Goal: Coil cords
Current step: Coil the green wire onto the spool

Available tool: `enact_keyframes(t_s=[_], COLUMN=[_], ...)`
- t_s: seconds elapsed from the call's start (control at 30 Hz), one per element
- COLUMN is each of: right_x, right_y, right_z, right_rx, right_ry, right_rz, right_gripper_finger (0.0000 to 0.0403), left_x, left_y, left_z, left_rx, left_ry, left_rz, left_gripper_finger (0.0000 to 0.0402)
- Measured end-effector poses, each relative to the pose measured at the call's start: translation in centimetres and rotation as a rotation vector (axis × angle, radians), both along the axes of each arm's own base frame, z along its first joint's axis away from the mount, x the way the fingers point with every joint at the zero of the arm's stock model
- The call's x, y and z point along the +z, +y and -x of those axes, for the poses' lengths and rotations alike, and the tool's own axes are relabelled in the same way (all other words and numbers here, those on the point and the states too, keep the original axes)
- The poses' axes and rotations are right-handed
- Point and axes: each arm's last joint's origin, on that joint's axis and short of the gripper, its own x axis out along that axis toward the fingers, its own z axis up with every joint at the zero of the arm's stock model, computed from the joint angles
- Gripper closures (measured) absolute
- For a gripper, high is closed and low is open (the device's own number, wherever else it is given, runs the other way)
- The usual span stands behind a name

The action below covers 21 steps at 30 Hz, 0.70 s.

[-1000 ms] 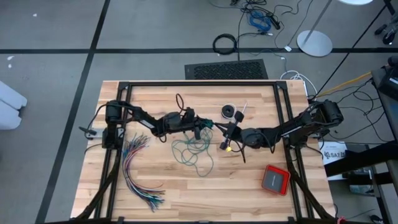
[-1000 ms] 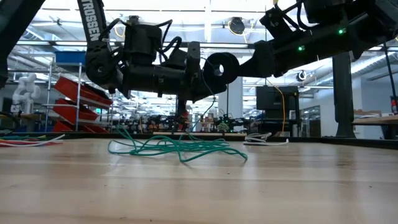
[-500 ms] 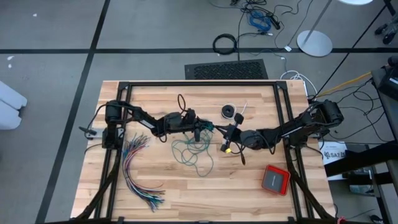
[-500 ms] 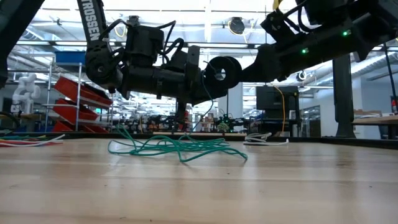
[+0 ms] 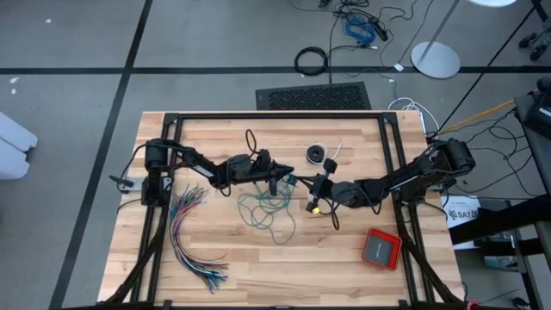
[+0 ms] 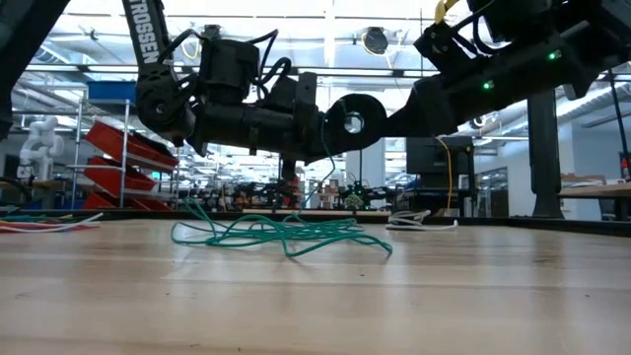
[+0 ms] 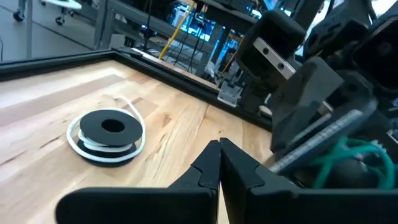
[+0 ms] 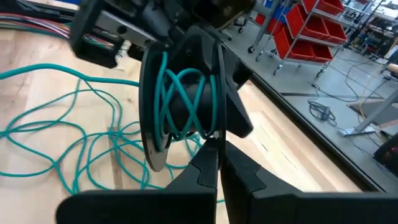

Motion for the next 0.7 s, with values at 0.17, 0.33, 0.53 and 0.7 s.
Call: enact_keyframes(t_s=[0.17,0.33,0.53,0.7], right_x=[0.0,0.1,0.5,0.9], right_y=[0.0,0.0,-0.1,-0.4], right_z=[0.0,0.0,-0.1,-0.2], right_rx=[-0.006,-0.008,-0.032,-0.06], right_ry=[0.001,-0.007,-0.034,-0.058], right_rz=[0.009,0.015,0.04,0.068], right_gripper_finger=[0.0403,0.0403,0.0403,0.0403], left_x=[0.0,-0.5,-0.5,0.8], left_y=[0.2,1.6,3.0,3.2], left_z=[0.0,0.4,1.3,2.4], left_rx=[0.007,0.04,0.06,0.067], left_ry=[0.005,0.096,0.194,0.219], left_rz=[-0.026,-0.079,-0.053,-0.087], left_gripper_finger=[0.0391,0.0391,0.0391,0.0391])
